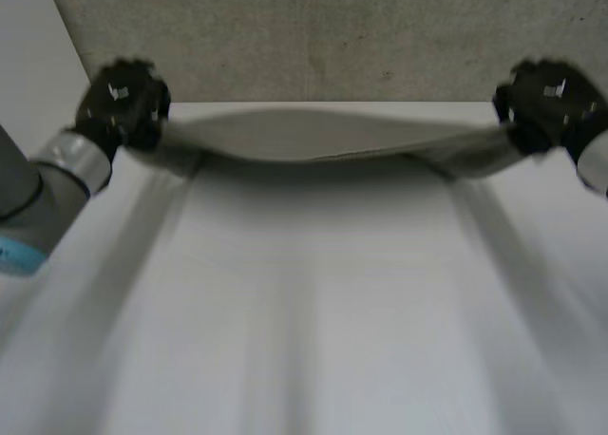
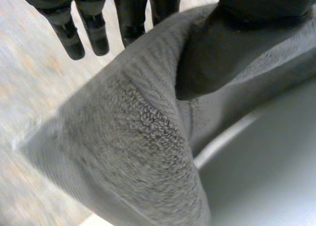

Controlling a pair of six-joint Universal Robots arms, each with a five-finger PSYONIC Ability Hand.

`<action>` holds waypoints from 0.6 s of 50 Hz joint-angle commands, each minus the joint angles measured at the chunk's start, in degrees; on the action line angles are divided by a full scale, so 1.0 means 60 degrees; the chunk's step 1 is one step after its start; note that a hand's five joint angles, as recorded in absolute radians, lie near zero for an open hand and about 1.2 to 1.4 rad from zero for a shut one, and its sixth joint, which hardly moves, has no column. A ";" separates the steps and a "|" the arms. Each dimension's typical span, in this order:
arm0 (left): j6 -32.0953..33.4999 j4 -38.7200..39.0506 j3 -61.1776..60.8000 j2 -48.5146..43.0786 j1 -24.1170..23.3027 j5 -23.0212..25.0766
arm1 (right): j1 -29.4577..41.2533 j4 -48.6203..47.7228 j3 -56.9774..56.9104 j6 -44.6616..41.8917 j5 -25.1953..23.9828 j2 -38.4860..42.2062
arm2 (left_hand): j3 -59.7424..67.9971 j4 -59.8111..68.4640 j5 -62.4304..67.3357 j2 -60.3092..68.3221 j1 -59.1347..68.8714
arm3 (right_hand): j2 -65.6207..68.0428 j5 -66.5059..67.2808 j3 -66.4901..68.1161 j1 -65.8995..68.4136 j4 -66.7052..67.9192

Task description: Fold the towel.

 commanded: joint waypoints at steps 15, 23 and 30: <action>0.0786 -0.1524 -0.3704 0.3817 0.1255 0.1298 | -0.2933 0.2175 0.3091 -0.0869 -0.3285 -0.3990 | -0.0462 -0.0518 0.0620 0.0483 0.1328 | 0.0547 0.0643 -0.0445 0.0719 -0.0728; 0.0391 -0.2490 -0.3733 0.4345 0.1812 0.2119 | -0.3958 0.3142 0.2696 -0.0956 -0.4618 -0.4180 | -0.0462 -0.0518 0.0620 0.0483 0.1328 | 0.0547 0.0643 -0.0445 0.0719 -0.0728; 0.0450 -0.2519 -0.2566 0.2153 0.1374 0.2017 | -0.2617 0.2776 0.1572 -0.1234 -0.3072 -0.1740 | -0.0462 -0.0518 0.0620 0.0483 0.1328 | 0.0547 0.0643 -0.0445 0.0719 -0.0728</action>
